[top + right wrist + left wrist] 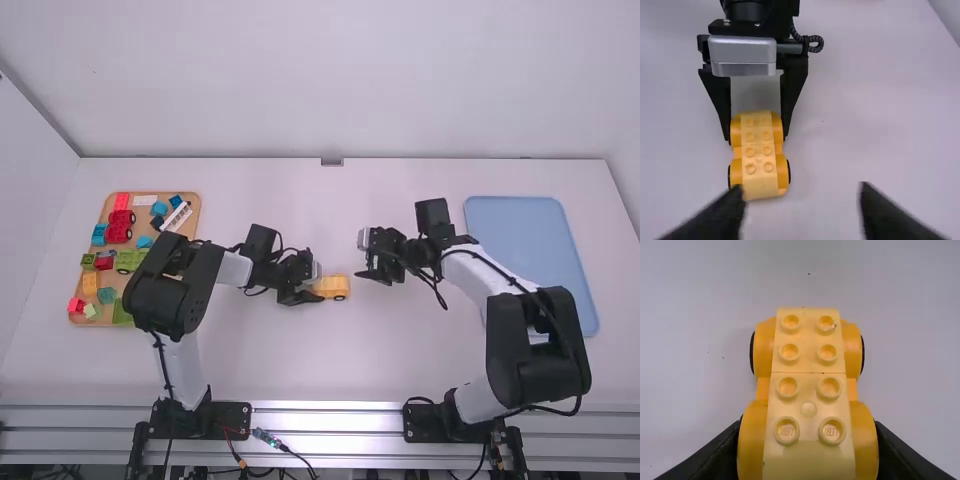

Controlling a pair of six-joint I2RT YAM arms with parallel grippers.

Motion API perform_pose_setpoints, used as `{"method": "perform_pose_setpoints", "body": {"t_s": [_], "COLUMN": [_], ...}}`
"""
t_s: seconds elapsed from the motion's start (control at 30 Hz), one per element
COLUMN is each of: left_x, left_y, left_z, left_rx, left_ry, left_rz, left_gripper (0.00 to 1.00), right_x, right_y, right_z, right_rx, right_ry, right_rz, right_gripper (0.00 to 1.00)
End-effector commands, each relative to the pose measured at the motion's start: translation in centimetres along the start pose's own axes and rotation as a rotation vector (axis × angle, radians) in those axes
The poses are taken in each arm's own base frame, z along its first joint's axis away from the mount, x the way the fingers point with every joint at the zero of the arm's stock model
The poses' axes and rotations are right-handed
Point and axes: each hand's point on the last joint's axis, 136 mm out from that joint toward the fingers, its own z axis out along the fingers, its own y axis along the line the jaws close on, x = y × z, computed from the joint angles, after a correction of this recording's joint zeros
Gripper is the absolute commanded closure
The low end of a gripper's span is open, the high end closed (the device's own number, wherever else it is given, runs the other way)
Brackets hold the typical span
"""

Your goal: Assemble lego blocks to make yellow taxi

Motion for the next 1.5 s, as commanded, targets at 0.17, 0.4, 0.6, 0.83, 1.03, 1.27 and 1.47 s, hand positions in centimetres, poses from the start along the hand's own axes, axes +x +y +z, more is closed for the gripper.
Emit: {"method": "perform_pose_setpoints", "body": {"t_s": [0.17,0.4,0.6,0.83,1.03,1.27,1.47], "left_x": [0.2,-2.5,-4.0,-2.4,-0.5,2.4,7.8], "left_y": [0.7,2.8,4.7,7.9,9.7,10.1,8.3], "left_z": [-0.1,-2.5,-6.6,-14.1,-21.2,-30.5,-40.2], "left_rx": [-0.016,-0.046,-0.126,-0.412,-0.682,-0.953,-1.284], "left_ry": [0.009,0.003,0.207,0.575,0.629,0.542,0.456], "left_rz": [-0.004,-0.009,-0.055,-0.198,-0.387,-0.671,-1.066], "left_gripper": [0.01,0.01,0.01,0.01,0.01,0.01,0.01], "right_x": [-0.7,-0.1,0.0,-0.3,0.4,0.1,-0.3], "right_y": [-0.4,-1.6,-2.0,-3.2,-5.2,-5.6,-6.3], "right_z": [-0.2,-0.3,-0.3,-0.4,-0.8,-0.9,-1.0], "right_rx": [0.013,0.064,0.084,0.127,0.227,0.245,0.27], "right_ry": [-0.016,0.024,0.03,0.021,0.062,0.054,0.04], "right_rz": [0.053,0.115,0.107,0.118,0.193,0.192,0.182], "right_gripper": [0.01,0.01,0.01,0.01,0.01,0.01,0.01]}}
